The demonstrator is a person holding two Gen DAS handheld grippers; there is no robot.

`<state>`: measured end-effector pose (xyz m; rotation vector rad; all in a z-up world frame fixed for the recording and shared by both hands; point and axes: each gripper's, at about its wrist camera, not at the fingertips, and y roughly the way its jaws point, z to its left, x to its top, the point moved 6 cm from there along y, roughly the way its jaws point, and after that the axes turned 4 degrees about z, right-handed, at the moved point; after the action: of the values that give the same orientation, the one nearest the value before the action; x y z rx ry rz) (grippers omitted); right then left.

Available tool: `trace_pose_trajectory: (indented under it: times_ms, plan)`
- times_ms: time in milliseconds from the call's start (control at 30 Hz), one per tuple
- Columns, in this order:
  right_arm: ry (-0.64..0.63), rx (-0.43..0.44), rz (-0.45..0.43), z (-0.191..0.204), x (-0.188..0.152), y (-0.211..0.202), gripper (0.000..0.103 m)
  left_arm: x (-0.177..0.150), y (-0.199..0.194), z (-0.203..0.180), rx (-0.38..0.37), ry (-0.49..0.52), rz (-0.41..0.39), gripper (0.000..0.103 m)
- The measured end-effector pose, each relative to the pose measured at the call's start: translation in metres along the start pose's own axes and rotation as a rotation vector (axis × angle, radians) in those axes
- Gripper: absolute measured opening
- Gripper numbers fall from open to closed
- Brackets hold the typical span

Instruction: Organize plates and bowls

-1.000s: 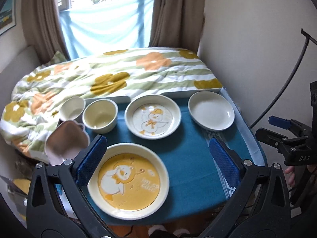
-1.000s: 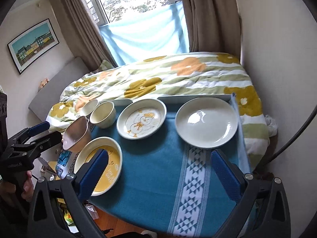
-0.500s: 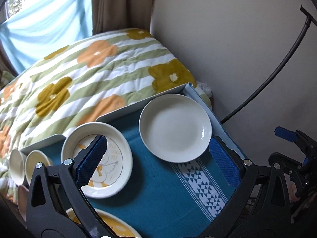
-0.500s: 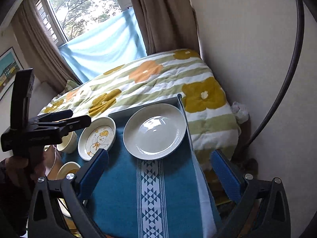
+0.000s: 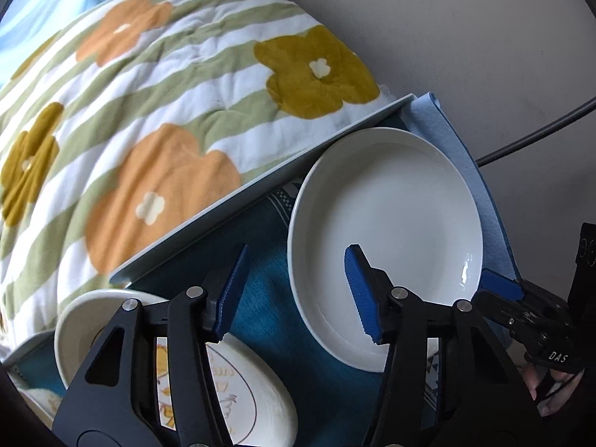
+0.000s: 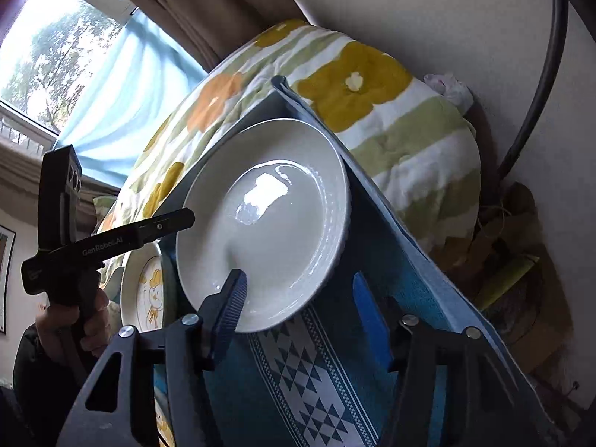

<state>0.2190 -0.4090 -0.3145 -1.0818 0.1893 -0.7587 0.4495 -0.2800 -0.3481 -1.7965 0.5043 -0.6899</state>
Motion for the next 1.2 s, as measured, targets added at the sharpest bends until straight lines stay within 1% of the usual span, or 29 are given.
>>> trace_pose_trajectory:
  times_ms: [67,133,200,267,300,333,400,433,633,867,1067,1200]
  plan:
    - [0.025,-0.014,-0.011,-0.003,0.002,0.006,0.05,0.004,0.006,0.0,-0.016,0.013,0.011,0.047]
    - [0.043,-0.031,-0.016,-0.006,0.005,0.011,0.046,0.006,0.012,0.0,-0.03,0.019,0.022,0.036]
    - [0.063,-0.038,-0.016,-0.009,0.008,0.015,0.037,0.007,0.017,-0.001,-0.041,0.025,0.033,0.032]
    - [0.076,-0.044,-0.017,-0.01,0.011,0.02,0.032,0.008,0.019,-0.002,-0.032,0.036,0.032,0.026]
    - [0.076,-0.046,-0.028,-0.01,0.012,0.02,0.03,0.008,0.019,-0.002,-0.026,0.043,0.034,0.021]
    - [0.076,-0.052,-0.031,-0.011,0.014,0.02,0.028,0.008,0.018,-0.003,-0.037,0.045,0.035,0.017]
    - [0.081,-0.06,-0.033,-0.012,0.016,0.023,0.017,0.008,0.018,-0.004,-0.032,0.045,0.033,0.017]
    - [0.084,-0.068,-0.033,-0.012,0.016,0.024,0.015,0.007,0.017,-0.005,-0.024,0.047,0.032,0.017]
    - [0.082,-0.057,-0.033,-0.014,0.018,0.023,0.014,0.005,0.014,-0.006,0.002,0.052,0.019,0.017]
    - [0.036,-0.046,-0.044,-0.009,0.019,0.012,0.015,0.001,-0.007,-0.015,0.043,0.05,-0.027,0.017]
    - [-0.06,-0.025,-0.063,0.007,0.022,-0.017,0.015,-0.017,-0.049,-0.025,0.065,-0.001,-0.1,0.017]
    - [-0.176,0.003,-0.064,0.027,0.021,-0.044,0.015,-0.043,-0.093,-0.03,0.099,-0.065,-0.172,0.017]
